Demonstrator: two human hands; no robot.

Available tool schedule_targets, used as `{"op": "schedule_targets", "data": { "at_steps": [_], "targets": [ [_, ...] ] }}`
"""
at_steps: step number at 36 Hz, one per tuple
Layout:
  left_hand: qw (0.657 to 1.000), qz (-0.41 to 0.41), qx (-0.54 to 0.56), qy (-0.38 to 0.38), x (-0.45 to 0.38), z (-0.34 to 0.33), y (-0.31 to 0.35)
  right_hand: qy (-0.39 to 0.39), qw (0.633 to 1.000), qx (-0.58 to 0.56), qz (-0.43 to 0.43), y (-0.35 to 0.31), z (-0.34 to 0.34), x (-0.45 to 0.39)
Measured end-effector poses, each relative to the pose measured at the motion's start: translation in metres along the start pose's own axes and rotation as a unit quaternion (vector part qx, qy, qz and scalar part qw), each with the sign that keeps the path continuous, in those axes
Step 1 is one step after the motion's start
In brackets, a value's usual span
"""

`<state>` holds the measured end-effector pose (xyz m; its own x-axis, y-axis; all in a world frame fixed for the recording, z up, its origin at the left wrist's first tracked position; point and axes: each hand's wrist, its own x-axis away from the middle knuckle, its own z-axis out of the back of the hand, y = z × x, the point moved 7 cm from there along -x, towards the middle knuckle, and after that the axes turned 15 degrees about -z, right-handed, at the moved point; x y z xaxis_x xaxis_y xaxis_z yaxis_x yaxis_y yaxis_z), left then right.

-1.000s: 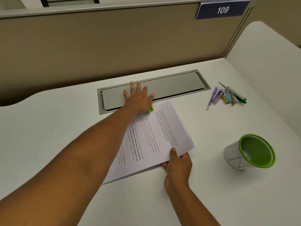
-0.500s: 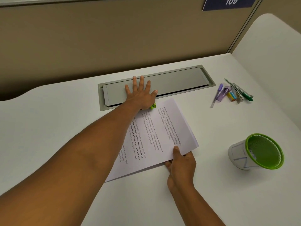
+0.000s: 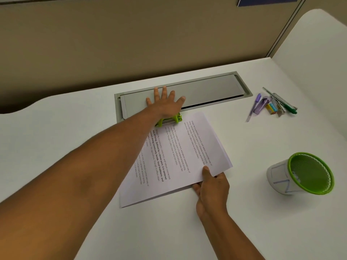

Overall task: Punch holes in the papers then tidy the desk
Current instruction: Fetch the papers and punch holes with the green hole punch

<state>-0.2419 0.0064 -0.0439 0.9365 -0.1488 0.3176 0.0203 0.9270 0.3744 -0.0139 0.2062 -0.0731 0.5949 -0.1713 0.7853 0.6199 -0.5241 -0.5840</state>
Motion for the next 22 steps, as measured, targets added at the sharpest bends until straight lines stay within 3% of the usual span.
{"op": "schedule_targets", "data": {
  "at_steps": [3, 9, 17, 22],
  "targets": [
    [0.998, 0.032, 0.046, 0.011, -0.002, 0.008, -0.004, 0.001, 1.0, 0.001, 0.0, -0.001, -0.001, 0.002],
    [0.997, 0.058, 0.021, 0.043, -0.007, 0.02, -0.009, 0.003, 1.0, 0.012, 0.005, -0.002, -0.001, 0.003],
    [0.994, 0.041, -0.038, 0.097, -0.007, 0.014, -0.007, 0.0, 1.0, 0.012, 0.011, -0.003, -0.002, 0.004],
    [0.982, 0.023, -0.069, 0.173, -0.002, 0.015, -0.006, 0.0, 1.0, 0.01, 0.013, -0.004, -0.002, 0.004]
  ]
}}
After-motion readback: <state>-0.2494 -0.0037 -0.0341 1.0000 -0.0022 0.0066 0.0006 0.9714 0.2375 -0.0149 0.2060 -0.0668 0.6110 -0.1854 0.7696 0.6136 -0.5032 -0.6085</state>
